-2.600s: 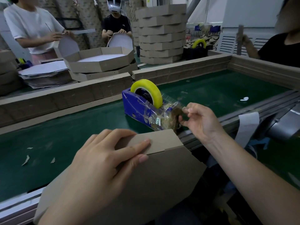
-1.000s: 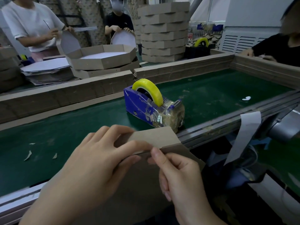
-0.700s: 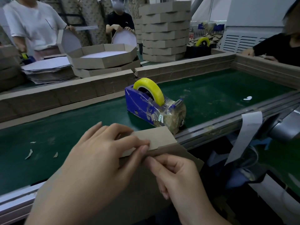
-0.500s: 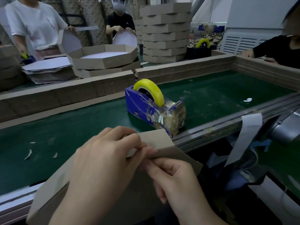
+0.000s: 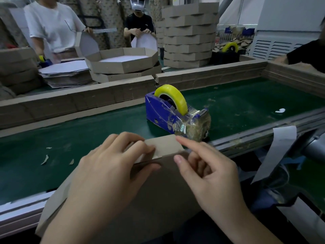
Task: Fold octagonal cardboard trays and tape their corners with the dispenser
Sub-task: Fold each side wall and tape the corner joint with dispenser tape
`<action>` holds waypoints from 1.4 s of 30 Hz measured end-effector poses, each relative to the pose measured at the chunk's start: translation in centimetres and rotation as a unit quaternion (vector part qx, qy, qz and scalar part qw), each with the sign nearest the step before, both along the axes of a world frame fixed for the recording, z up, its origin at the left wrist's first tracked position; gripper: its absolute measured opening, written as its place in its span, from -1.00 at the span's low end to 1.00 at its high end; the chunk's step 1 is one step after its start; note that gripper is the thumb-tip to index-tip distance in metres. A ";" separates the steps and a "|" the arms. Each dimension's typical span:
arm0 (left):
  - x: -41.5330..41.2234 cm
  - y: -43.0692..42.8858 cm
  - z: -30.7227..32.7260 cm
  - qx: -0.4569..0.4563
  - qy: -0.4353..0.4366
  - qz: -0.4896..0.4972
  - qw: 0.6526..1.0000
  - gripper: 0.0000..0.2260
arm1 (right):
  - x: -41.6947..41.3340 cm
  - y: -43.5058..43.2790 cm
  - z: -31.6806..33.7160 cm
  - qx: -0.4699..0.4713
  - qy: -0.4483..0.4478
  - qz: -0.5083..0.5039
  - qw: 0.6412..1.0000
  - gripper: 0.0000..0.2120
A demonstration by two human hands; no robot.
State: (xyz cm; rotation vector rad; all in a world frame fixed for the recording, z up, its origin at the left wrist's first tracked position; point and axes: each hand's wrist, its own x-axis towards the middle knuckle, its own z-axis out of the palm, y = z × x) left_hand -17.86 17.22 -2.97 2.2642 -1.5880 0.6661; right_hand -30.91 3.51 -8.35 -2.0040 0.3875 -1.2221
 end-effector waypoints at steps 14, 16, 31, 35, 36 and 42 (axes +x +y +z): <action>1.2 1.3 -0.3 -0.040 0.068 0.036 0.996 -0.72 | 4.5 -7.9 7.3 -0.063 0.033 -0.003 0.997 -0.88; 1.4 1.4 -0.2 -0.039 0.086 0.046 0.994 -0.69 | 6.5 -11.6 8.9 -0.061 0.075 -0.041 0.994 -0.87; 2.6 0.7 2.3 -0.123 0.210 0.056 0.968 -0.62 | 22.0 -26.5 7.8 -0.203 0.433 -0.054 0.876 -0.78; 3.5 -0.6 4.1 -0.149 0.270 0.034 0.951 -0.58 | 24.9 -29.2 7.1 -0.232 0.440 -0.069 0.865 -0.74; 3.7 -0.9 4.4 -0.150 0.283 0.035 0.947 -0.57 | 25.6 -29.8 6.9 -0.247 0.452 -0.074 0.854 -0.69; 5.2 -2.4 5.8 -0.136 0.320 0.060 0.936 -0.53 | 29.2 -32.4 6.0 -0.321 0.518 -0.093 0.787 -0.51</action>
